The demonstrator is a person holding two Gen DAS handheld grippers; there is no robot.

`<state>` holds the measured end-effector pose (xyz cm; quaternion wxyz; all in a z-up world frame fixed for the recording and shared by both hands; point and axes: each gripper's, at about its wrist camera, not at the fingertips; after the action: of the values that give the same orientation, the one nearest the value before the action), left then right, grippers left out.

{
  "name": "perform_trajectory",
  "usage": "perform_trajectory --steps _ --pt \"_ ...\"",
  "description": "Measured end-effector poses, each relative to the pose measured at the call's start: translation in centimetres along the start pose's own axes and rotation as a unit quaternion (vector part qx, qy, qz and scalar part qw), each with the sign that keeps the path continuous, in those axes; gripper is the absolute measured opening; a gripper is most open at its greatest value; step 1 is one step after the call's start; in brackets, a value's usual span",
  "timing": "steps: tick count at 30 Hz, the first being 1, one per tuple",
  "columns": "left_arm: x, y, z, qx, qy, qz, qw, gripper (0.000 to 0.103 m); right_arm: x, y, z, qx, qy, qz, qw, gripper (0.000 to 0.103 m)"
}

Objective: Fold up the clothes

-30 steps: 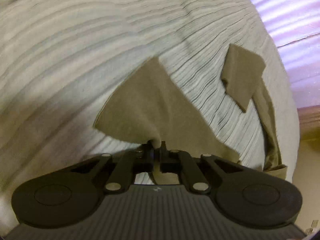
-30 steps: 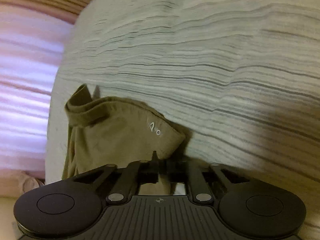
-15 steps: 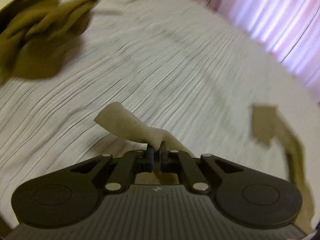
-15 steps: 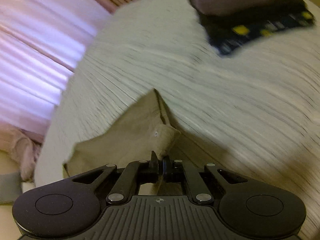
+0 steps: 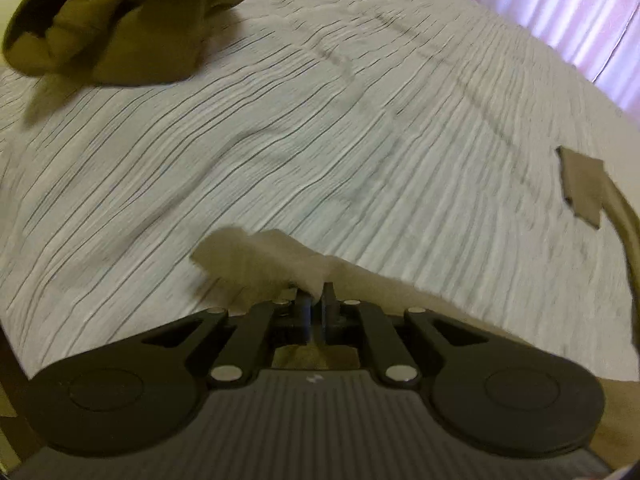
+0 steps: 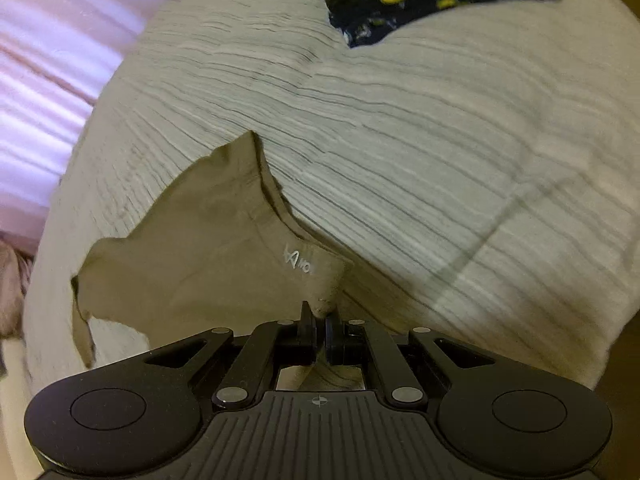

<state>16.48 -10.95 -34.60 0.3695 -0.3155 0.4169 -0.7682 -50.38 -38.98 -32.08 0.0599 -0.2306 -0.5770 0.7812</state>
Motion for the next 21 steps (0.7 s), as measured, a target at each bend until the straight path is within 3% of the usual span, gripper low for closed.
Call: perform_trajectory --steps 3,5,6,7,9,11,13,16,19,21 --pt "-0.2 2.3 -2.0 -0.050 0.018 0.033 0.9980 0.008 1.7 2.1 -1.1 -0.027 0.015 -0.029 0.999 0.003" --pt "0.5 2.6 -2.7 -0.059 0.040 0.059 0.9957 0.020 2.3 3.6 -1.6 -0.049 0.023 -0.042 0.998 0.004" --pt "0.7 2.3 -2.8 -0.059 0.050 0.067 0.9948 0.021 2.2 3.9 -1.7 -0.052 0.019 -0.056 0.997 0.023" --pt "0.8 1.9 -2.8 -0.056 0.059 0.074 0.9940 0.021 2.1 4.1 -1.7 -0.055 0.016 -0.070 0.996 0.052" --pt "0.5 0.9 -2.5 -0.057 0.059 0.092 0.9924 0.021 1.5 3.1 -1.7 -0.026 -0.017 -0.103 0.994 0.066" --pt "0.5 -0.2 -1.9 -0.048 0.040 0.090 0.9940 0.018 1.2 1.6 -1.3 0.003 -0.042 -0.137 0.990 0.066" --pt "2.1 -0.8 -1.1 -0.035 0.038 0.061 0.9968 0.018 1.7 0.9 -0.3 0.028 -0.033 -0.147 0.988 0.066" --pt "6.9 0.4 0.5 -0.023 0.076 -0.004 0.9968 0.023 1.7 1.1 1.4 0.045 0.008 -0.125 0.991 0.066" --pt "12.8 3.4 2.3 -0.019 0.110 -0.085 0.9901 0.029 0.2 2.6 3.2 0.047 0.038 -0.093 0.994 0.066" --pt "16.6 5.9 3.7 -0.025 0.106 -0.138 0.9844 0.030 -1.1 4.0 4.2 0.050 0.044 -0.080 0.995 0.066"
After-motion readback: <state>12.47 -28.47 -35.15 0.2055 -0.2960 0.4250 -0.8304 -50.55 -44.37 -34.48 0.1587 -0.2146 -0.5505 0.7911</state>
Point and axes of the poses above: each gripper's, at about its wrist camera, not at the fingertips, and y roughly the way its jaws point, x to its right, z to its top, and after that the axes turned 7 degrees about -z, right-handed
